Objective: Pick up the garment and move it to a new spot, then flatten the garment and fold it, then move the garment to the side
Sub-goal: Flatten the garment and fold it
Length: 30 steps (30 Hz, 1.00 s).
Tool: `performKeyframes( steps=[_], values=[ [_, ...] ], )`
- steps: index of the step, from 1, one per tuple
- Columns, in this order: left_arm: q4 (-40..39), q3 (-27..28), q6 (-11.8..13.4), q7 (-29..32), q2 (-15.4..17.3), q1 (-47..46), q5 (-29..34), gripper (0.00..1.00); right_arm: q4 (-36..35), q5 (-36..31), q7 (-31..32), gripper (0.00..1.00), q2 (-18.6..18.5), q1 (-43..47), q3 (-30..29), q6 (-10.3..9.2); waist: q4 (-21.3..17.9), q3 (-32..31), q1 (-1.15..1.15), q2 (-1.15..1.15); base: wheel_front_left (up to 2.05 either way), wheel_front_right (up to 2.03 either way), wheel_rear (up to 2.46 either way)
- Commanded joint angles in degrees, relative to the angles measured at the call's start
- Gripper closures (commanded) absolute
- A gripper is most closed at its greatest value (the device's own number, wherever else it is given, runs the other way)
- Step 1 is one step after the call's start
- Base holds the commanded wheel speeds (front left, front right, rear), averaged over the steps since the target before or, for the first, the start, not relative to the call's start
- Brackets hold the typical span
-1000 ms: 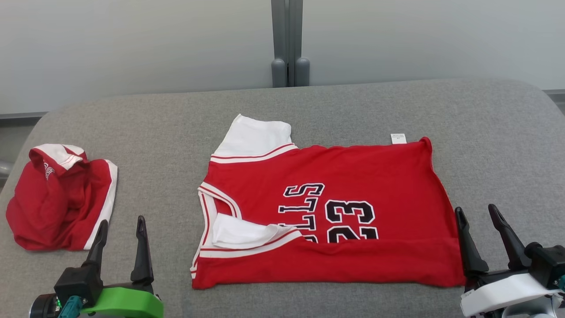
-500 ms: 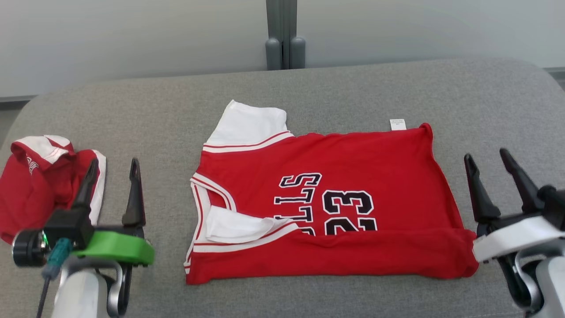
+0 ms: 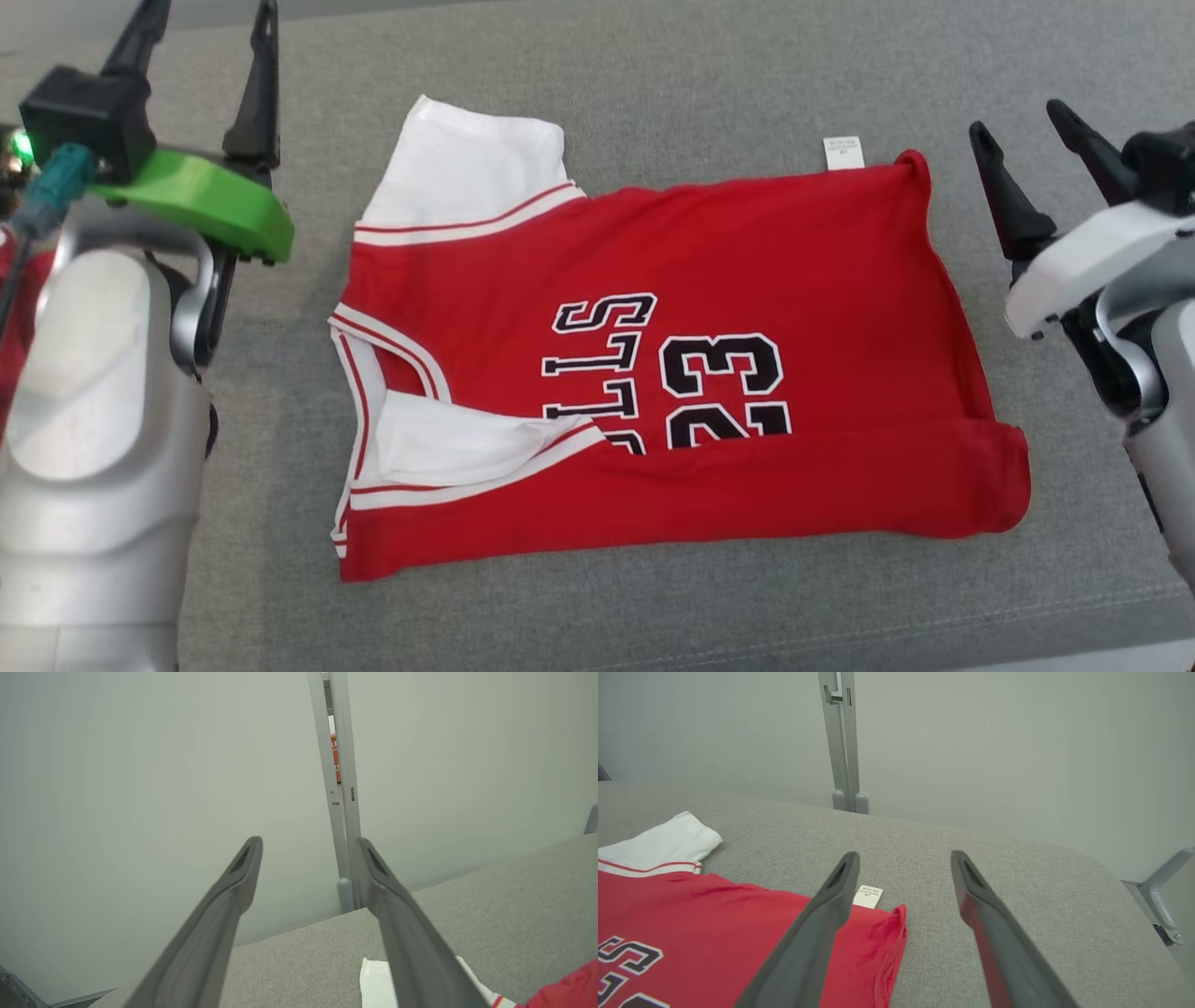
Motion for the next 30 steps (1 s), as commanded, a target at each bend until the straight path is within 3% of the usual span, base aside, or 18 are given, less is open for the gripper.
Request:
performKeyframes(
  steps=[1,14,21,30],
  values=[
    [1.78,-0.64,-0.17,0.54,0.83,-3.07,-0.45,0.0,1.43,0.72,0.49,0.0,-0.42,-2.42,1.28,-0.09,-3.45,6.49,0.0,0.0,0.0,0.0,0.0],
    [20.37,-13.95,-0.25,5.98,5.53,-19.14,-7.74,0.0,14.44,5.8,2.55,0.0,0.54,-18.94,14.89,-0.09,-7.6,16.08,0.0,0.0,0.0,0.0,0.0],
    [29.11,-18.36,-0.25,6.98,6.56,-23.09,-12.6,0.0,19.63,8.81,1.51,0.0,1.09,-24.37,21.57,-0.09,-8.63,17.54,0.0,0.0,0.0,0.0,0.0],
    [34.43,-23.01,-0.25,7.46,7.11,-25.1,-16.03,0.0,21.97,12.67,-0.16,0.0,1.11,-27.59,27.42,-0.09,-9.54,18.14,0.0,0.0,0.0,0.0,0.0]
  ],
)
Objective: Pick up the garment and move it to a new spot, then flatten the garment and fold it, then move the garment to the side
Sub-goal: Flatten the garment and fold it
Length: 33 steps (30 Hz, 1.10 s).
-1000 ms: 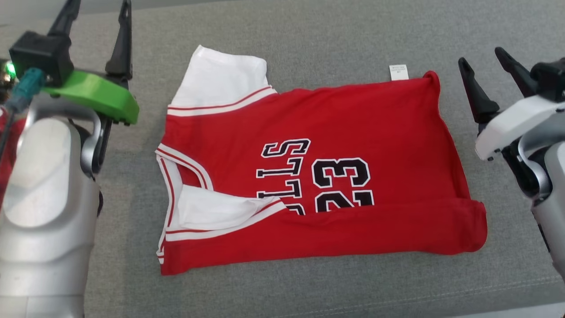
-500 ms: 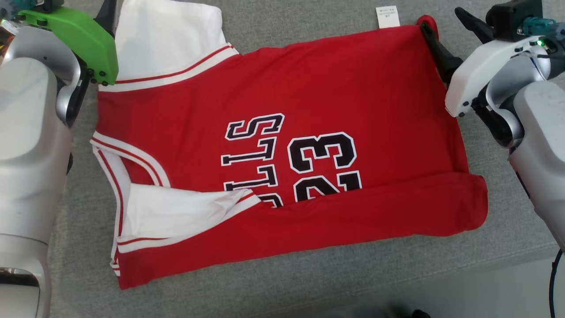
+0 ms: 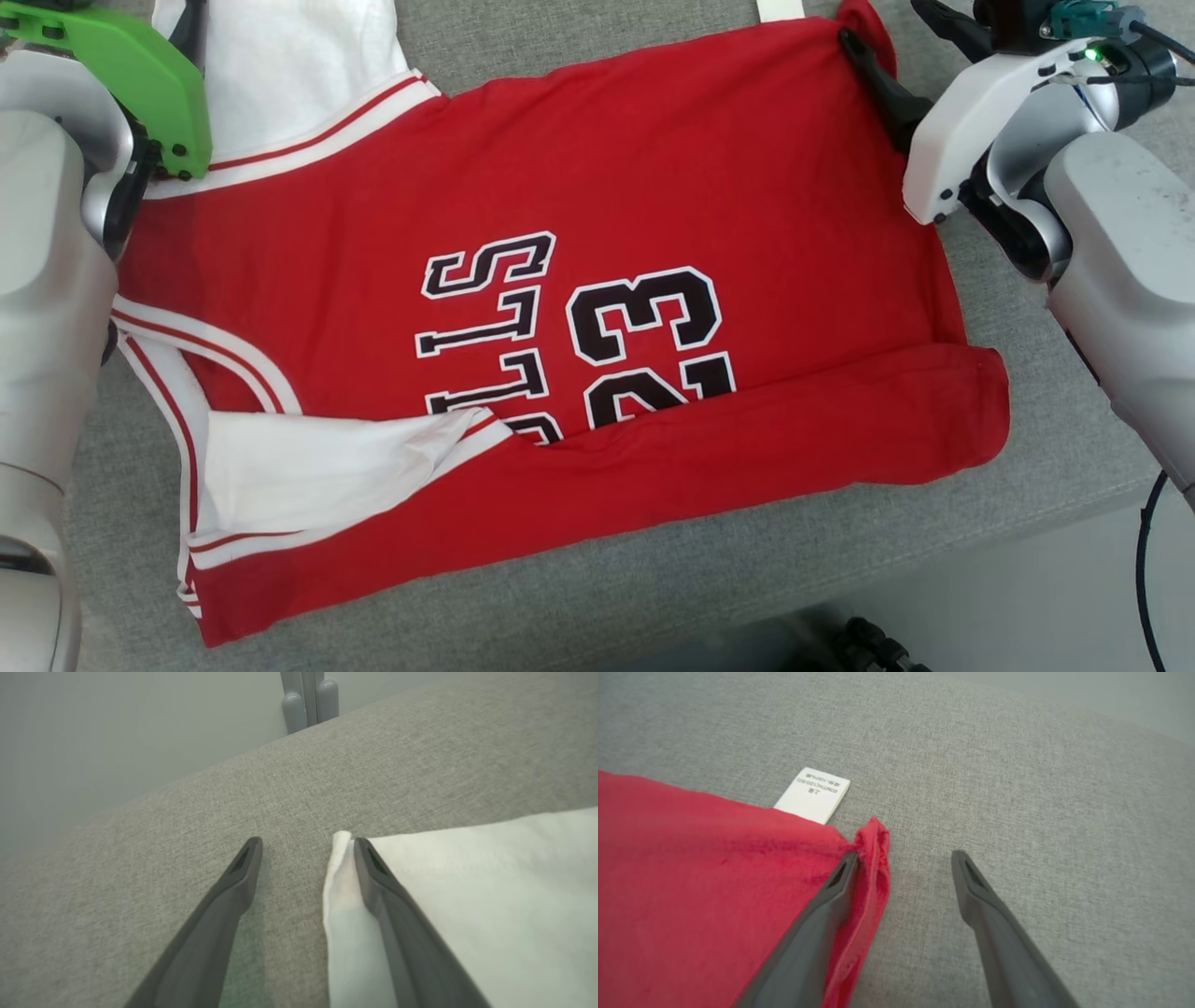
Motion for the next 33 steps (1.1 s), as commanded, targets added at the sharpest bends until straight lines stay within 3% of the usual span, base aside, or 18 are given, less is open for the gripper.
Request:
performKeyframes(
  steps=[1,5,6,7,8,9,20,33],
  values=[
    [1.07,-0.82,-0.12,0.29,0.59,-0.8,-0.84,0.0,0.47,0.63,-0.42,0.0,-0.04,-0.92,0.87,-0.09,-0.35,0.46,-0.01,0.0,0.0,0.0,0.0],
    [2.79,-1.74,-0.13,2.22,-0.77,-1.45,-3.38,0.0,1.21,2.3,-0.77,0.0,0.09,-2.07,3.08,-0.09,-0.61,1.02,-0.01,0.0,0.0,0.0,0.0],
    [2.9,-2.5,-0.17,2.84,-1.01,-1.43,-3.9,0.0,1.37,2.83,-0.48,0.05,0.07,-2.2,3.61,-0.09,-0.59,1.07,-0.01,0.0,0.0,0.0,0.0],
    [3.0,-3.4,-0.19,3.46,-1.22,-1.4,-4.4,0.54,1.53,3.26,-0.28,0.57,-0.14,-2.35,4.15,-0.09,-0.52,1.11,-0.01,0.0,0.0,0.0,0.0],
    [3.01,-4.04,-0.19,3.66,-1.34,-1.4,-4.67,0.74,1.63,3.69,-0.39,0.69,-0.34,-2.43,4.55,-0.09,-0.4,1.07,-0.01,0.0,0.0,0.0,0.0],
    [2.91,-4.77,-0.19,3.13,-1.13,-1.9,-5.41,1.0,1.92,4.58,-0.93,1.0,-0.82,-2.87,5.15,-0.1,-0.04,0.89,-0.01,0.0,0.0,0.0,0.0],
    [1.15,-4.56,-0.12,-6.69,-1.28,-3.47,-10.8,1.0,5.45,6.29,-8.51,1.0,-3.21,-2.52,5.12,-0.1,3.68,-2.16,-0.01,0.0,0.0,0.0,0.0],
    [-9.11,-5.89,-0.13,-13.75,-1.61,5.6,-15.49,1.0,5.56,6.22,-16.43,1.0,-5.26,4.08,2.55,-0.09,7.58,-7.03,-0.01,0.0,0.0,0.0,0.0]
  ],
)
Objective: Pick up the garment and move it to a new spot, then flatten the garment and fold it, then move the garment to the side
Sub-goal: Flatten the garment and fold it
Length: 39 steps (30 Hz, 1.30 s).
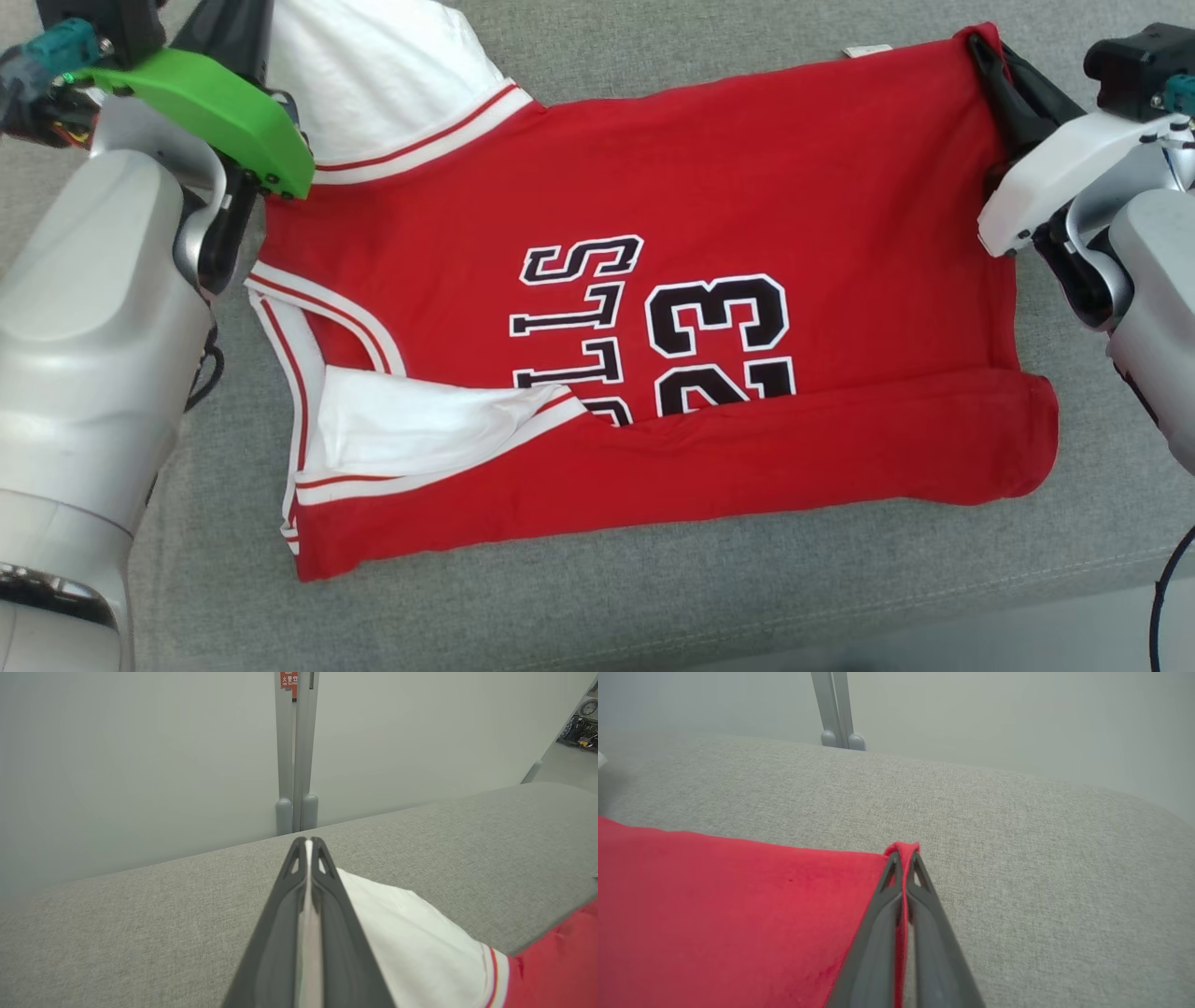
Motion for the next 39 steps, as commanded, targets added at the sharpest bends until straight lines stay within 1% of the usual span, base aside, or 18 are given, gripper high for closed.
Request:
performKeyframes(
  steps=[1,5,8,16,22,26,29,33,37,39],
  values=[
    [-1.46,0.24,-0.13,-0.6,0.12,1.84,-0.13,1.0,-0.51,-0.66,-0.55,1.0,-0.44,1.53,-0.82,-0.11,1.21,-1.28,0.0,0.0,0.0,0.0,0.0],
    [-6.94,1.41,0.71,-0.94,0.41,6.2,-0.37,1.0,-2.29,-1.91,-0.79,1.0,-0.71,4.31,-3.7,-0.11,1.72,-2.3,0.0,0.0,0.0,0.0,0.0],
    [-11.95,2.38,1.75,-0.97,0.55,10.47,-0.42,1.0,-4.25,-3.23,-0.79,1.0,-0.94,7.38,-7.04,-0.11,2.06,-3.23,0.0,0.0,0.0,0.0,0.0],
    [-26.06,6.59,6.46,-0.98,1.28,23.72,0.59,1.0,-9.71,-7.92,-0.8,1.0,-0.04,16.27,-16.99,-0.11,3.03,-5.58,0.0,0.0,0.0,0.0,0.0],
    [-33.51,9.37,9.1,-0.99,0.83,32.63,1.21,1.0,-13.36,-10.94,-0.78,1.0,1.44,23.26,-22.96,-0.11,3.88,-7.05,0.0,0.0,0.0,0.0,0.0],
    [-37.45,11.35,10.39,-0.98,-0.07,38.0,1.68,1.0,-14.93,-12.34,-0.78,1.0,2.6,26.71,-25.36,-0.11,4.17,-7.57,0.0,0.0,0.0,0.0,0.0],
    [-39.67,11.86,11.03,-0.98,-0.99,41.81,2.29,1.0,-16.07,-12.86,-0.78,1.0,3.52,28.54,-27.12,-0.11,4.34,-7.81,0.0,0.0,0.0,0.0,0.0],
    [-41.52,13.03,12.12,-0.98,-2.82,47.09,3.37,1.0,-17.75,-13.83,-0.78,1.0,4.76,31.73,-29.72,-0.11,4.48,-8.34,0.0,0.0,0.0,0.0,0.0],
    [-42.03,14.94,12.37,-0.99,-4.18,51.73,4.22,1.0,-19.21,-14.28,-0.78,1.0,5.89,34.96,-31.83,-0.11,4.5,-9.04,0.0,0.0,0.0,0.0,0.0],
    [-42.15,16.08,12.06,-0.99,-5.1,53.69,4.32,1.0,-19.95,-14.27,-0.78,1.0,6.57,36.84,-32.88,-0.11,4.52,-9.39,0.0,0.0,0.0,0.0,0.0]
  ],
)
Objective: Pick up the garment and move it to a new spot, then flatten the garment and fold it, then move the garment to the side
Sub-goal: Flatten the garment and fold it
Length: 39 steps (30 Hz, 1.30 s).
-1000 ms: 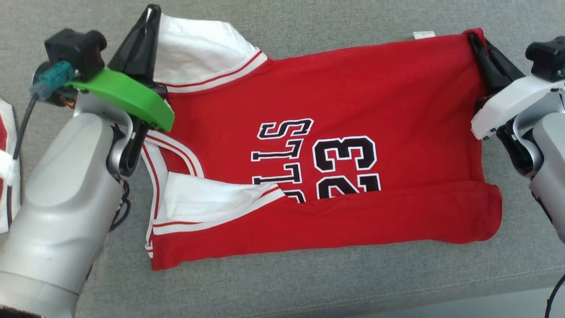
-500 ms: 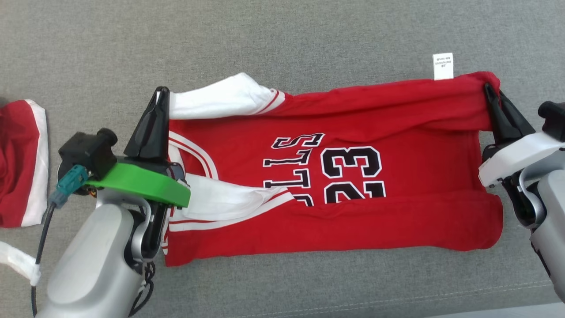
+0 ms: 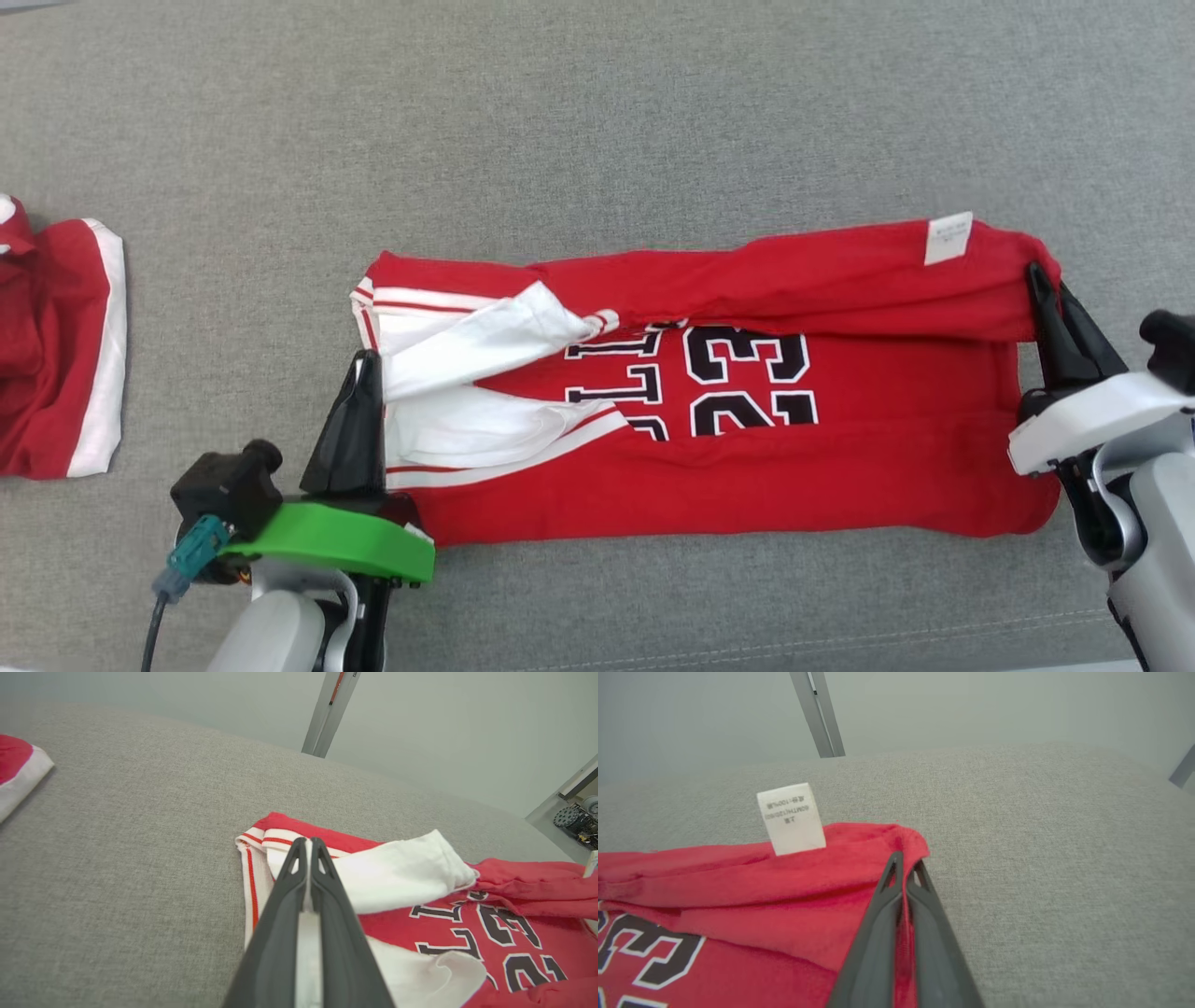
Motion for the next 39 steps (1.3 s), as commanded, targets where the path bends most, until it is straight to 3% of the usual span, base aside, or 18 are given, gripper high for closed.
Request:
performKeyframes(
  steps=[1,5,6,7,8,9,10,19,26,36,37,38,39],
  values=[
    [-0.3,0.92,-0.26,-0.17,-0.61,1.59,0.62,1.0,-0.66,-0.18,-0.16,1.0,0.43,1.77,-0.91,-0.11,0.02,-0.34,0.0,0.0,0.0,0.0,0.0],
    [0.08,2.07,-1.15,-0.17,-2.21,4.55,1.95,1.0,-2.09,-0.05,-0.16,1.0,1.72,5.59,-2.74,-0.11,0.05,-1.13,0.0,0.0,0.0,0.0,0.0],
    [0.55,2.22,-1.32,-0.17,-2.53,5.1,2.44,1.0,-2.45,0.09,-0.16,0.95,2.1,6.48,-2.93,-0.11,0.01,-1.39,0.0,0.0,0.0,0.0,0.0],
    [0.8,2.44,-1.39,-0.17,-2.74,5.33,2.94,1.0,-3.11,0.31,-0.16,0.56,2.33,6.95,-2.99,-0.11,0.01,-1.64,0.0,0.0,0.0,0.0,0.0],
    [0.87,2.97,-1.47,-0.17,-3.08,5.47,3.65,0.65,-3.74,0.42,-0.16,0.0,2.43,7.79,-3.18,-0.11,0.05,-1.95,0.0,0.0,0.0,0.0,0.0],
    [1.07,3.48,-1.59,-0.17,-3.25,5.63,4.27,0.1,-4.12,0.44,-0.16,0.0,2.48,8.58,-3.36,-0.11,0.08,-2.23,0.0,0.0,0.0,0.0,0.0],
    [1.33,3.96,-1.79,-0.18,-3.45,5.86,5.03,0.0,-4.75,0.41,-0.16,0.0,2.56,9.4,-3.63,-0.11,0.07,-2.52,0.0,0.0,0.0,0.0,0.0],
    [0.14,10.46,-3.78,-0.18,-6.64,6.85,11.94,0.0,-8.7,-0.73,-0.15,0.0,2.43,11.21,-5.62,-0.1,-0.03,-4.47,0.0,0.0,0.0,0.0,0.0],
    [-2.98,15.54,-4.63,-0.16,-9.09,7.08,19.08,0.0,-0.2,-0.87,-0.16,0.0,2.13,7.99,-3.85,-0.1,1.62,-4.47,0.0,0.0,0.0,0.0,0.0],
    [-3.59,19.65,-5.7,-0.11,-10.32,7.54,23.36,0.0,11.27,1.82,0.02,0.0,4.31,4.6,0.52,-0.1,2.88,-3.91,0.0,0.0,0.0,0.0,0.0],
    [-3.59,19.95,-5.72,-0.11,-10.35,7.66,23.62,0.0,12.0,2.42,0.09,0.03,4.65,4.62,1.2,-0.09,2.92,-3.93,0.0,0.0,0.0,0.0,0.0],
    [-3.62,20.19,-5.63,-0.11,-10.38,7.71,23.8,0.0,12.44,2.99,0.09,0.26,4.97,4.63,1.66,-0.08,2.94,-3.96,0.0,0.0,0.0,0.0,0.0],
    [-3.76,20.34,-5.46,-0.11,-10.4,7.78,23.65,0.0,13.02,3.6,0.11,0.79,5.37,4.46,2.19,-0.05,2.94,-4.0,0.0,0.0,0.0,0.0,0.0]
  ],
)
